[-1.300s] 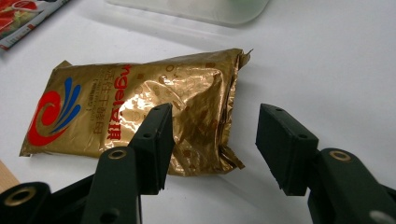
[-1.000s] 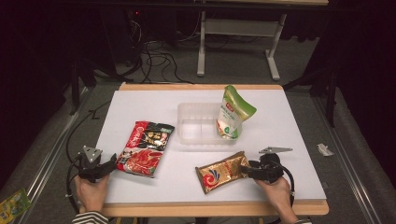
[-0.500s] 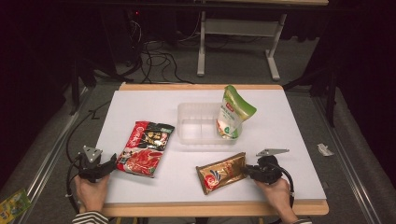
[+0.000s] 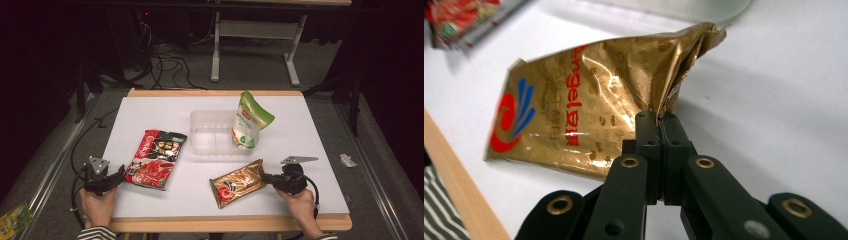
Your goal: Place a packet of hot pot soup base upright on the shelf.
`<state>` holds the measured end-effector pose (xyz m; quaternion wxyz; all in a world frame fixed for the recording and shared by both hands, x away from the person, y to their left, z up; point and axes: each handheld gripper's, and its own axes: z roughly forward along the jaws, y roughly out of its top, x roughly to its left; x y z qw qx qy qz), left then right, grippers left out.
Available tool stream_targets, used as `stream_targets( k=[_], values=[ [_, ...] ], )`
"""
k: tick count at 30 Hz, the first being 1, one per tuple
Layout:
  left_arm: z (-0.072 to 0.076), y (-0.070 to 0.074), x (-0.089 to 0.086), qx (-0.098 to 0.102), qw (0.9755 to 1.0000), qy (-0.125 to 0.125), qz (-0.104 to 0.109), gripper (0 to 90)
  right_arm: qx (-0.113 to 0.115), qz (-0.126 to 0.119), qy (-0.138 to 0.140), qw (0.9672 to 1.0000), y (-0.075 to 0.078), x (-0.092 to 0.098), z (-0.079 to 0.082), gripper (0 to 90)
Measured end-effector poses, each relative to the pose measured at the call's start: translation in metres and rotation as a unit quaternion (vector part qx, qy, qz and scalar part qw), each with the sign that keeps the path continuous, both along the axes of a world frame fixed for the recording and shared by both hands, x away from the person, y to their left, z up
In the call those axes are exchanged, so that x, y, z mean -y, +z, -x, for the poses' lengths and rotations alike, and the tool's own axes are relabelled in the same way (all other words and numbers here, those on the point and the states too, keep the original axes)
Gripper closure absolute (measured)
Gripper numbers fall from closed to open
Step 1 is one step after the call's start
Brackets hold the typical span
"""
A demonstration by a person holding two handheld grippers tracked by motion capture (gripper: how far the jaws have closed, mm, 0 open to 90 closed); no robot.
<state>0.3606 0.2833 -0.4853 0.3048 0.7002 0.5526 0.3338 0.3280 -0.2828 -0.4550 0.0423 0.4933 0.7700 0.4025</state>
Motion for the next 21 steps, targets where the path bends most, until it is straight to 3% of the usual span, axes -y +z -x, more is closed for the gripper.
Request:
stream_targets(
  k=[7, 21],
  values=[
    [0.0, 0.0, 0.0, 0.0, 1.0, 0.0, 0.0, 29.3, 0.016, -0.021, 0.005, 0.9996, 0.016, 0.004, -0.001, 90.0],
    [0.0, 0.0, 0.0, 0.0, 1.0, -0.001, 0.001, 29.4, 0.051, -0.041, 0.021, 0.9977, 0.063, 0.003, -0.009, 90.0]
  ],
)
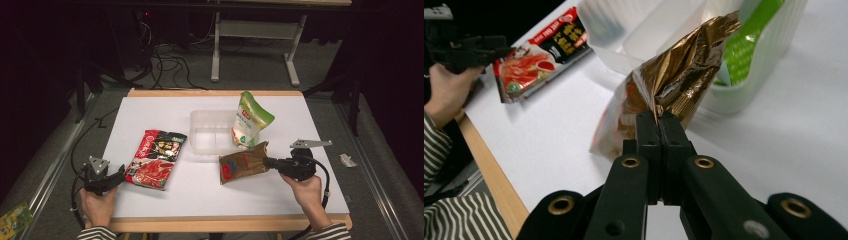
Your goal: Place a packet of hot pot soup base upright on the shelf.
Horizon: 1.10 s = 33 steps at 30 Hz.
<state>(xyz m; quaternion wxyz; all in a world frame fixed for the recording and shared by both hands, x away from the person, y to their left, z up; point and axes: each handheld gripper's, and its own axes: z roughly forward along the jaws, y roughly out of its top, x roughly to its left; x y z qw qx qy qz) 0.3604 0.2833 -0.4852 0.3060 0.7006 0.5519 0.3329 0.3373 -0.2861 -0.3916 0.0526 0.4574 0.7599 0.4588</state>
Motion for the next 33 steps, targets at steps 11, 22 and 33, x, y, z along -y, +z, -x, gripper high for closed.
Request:
stream_targets(
  k=[11, 22, 33],
  values=[
    [0.0, 0.0, 0.0, 0.0, 1.0, 0.0, 0.0, 29.4, 0.018, 0.012, 0.012, 0.9997, 0.03, -0.006, -0.008, 90.0],
    [0.0, 0.0, 0.0, 0.0, 1.0, 0.0, 0.0, 29.5, 0.02, 0.022, 0.009, 0.9995, 0.049, -0.008, -0.018, 90.0],
    [0.0, 0.0, 0.0, 0.001, 1.0, -0.001, -0.001, 29.5, 0.029, 0.019, -0.001, 0.9994, 0.077, -0.009, -0.036, 90.0]
  ],
)
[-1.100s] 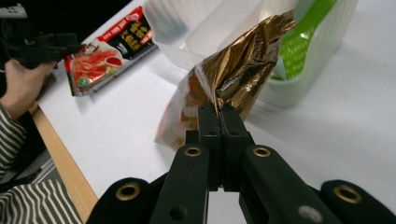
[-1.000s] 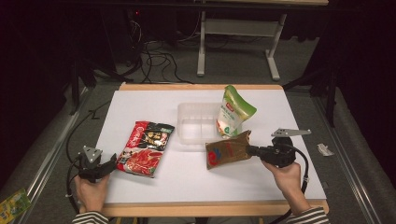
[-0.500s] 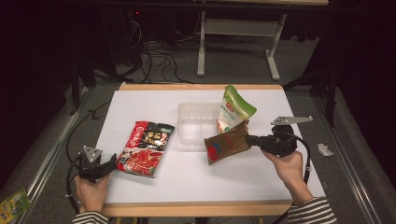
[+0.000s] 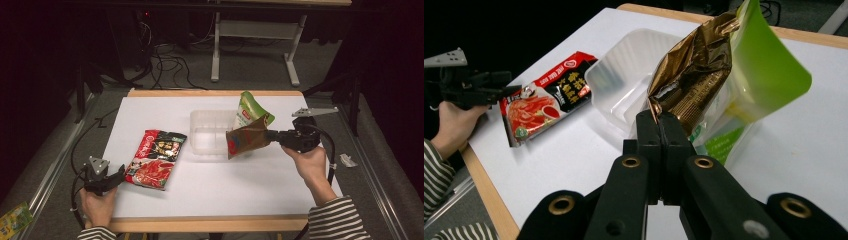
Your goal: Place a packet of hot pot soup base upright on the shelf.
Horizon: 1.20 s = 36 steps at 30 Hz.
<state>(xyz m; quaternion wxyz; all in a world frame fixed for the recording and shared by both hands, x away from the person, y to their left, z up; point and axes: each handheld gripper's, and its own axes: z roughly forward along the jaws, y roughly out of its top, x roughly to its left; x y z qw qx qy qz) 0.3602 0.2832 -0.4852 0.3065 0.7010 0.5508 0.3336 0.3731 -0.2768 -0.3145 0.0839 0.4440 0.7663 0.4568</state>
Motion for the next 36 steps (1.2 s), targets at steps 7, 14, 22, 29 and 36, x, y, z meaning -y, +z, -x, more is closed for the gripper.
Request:
stream_targets(
  k=[7, 14, 22, 29, 36],
  values=[
    [0.0, 0.0, 0.0, 0.0, 1.0, 0.0, 0.001, 29.5, -0.012, -0.003, -0.002, 0.9999, 0.008, -0.005, -0.013, 90.0],
    [0.0, 0.0, 0.0, 0.0, 1.0, 0.001, 0.003, 29.4, -0.02, 0.008, -0.007, 0.9997, 0.015, -0.013, -0.028, 90.0],
    [0.0, 0.0, 0.0, 0.0, 1.0, 0.001, 0.002, 29.4, -0.031, 0.031, -0.016, 0.9989, 0.023, -0.025, -0.049, 90.0],
    [0.0, 0.0, 0.0, 0.001, 1.0, 0.001, 0.003, 29.3, -0.04, 0.046, -0.021, 0.9979, 0.025, -0.039, -0.068, 90.0],
    [0.0, 0.0, 0.0, 0.001, 1.0, 0.001, 0.003, 29.3, -0.049, 0.056, -0.024, 0.9969, 0.022, -0.048, -0.078, 90.0]
  ],
)
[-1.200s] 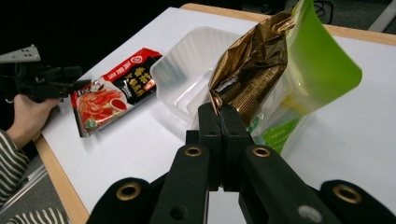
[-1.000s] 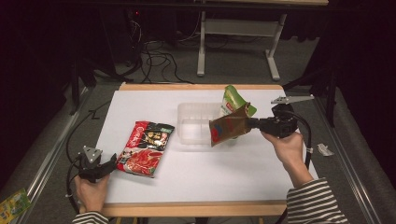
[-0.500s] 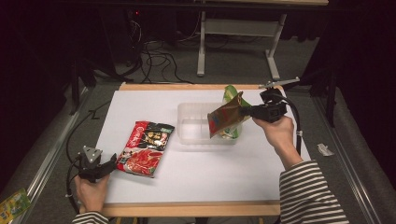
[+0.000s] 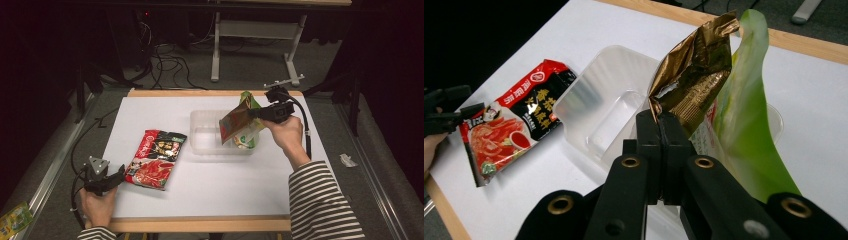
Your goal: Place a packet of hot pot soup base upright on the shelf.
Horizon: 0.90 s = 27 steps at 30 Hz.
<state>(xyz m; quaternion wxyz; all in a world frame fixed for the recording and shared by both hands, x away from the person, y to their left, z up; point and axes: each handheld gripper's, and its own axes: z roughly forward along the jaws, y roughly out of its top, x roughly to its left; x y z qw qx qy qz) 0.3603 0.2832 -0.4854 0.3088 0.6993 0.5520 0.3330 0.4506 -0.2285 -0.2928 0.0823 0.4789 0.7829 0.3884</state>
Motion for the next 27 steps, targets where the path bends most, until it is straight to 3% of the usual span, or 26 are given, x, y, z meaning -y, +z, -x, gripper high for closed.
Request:
stream_targets(
  k=[9, 18, 27],
  values=[
    [0.0, 0.0, 0.0, 0.001, 1.0, 0.0, 0.0, 29.3, -0.013, 0.015, -0.007, 0.9998, -0.011, -0.014, -0.013, 90.0],
    [0.0, 0.0, 0.0, 0.001, 1.0, 0.0, 0.0, 29.3, -0.019, 0.011, -0.01, 0.9997, -0.023, -0.019, -0.019, 88.3],
    [0.0, 0.0, 0.0, 0.0, 1.0, 0.0, 0.0, 29.3, -0.001, 0.006, -0.007, 1.0, -0.032, -0.018, -0.017, 76.3]
  ],
)
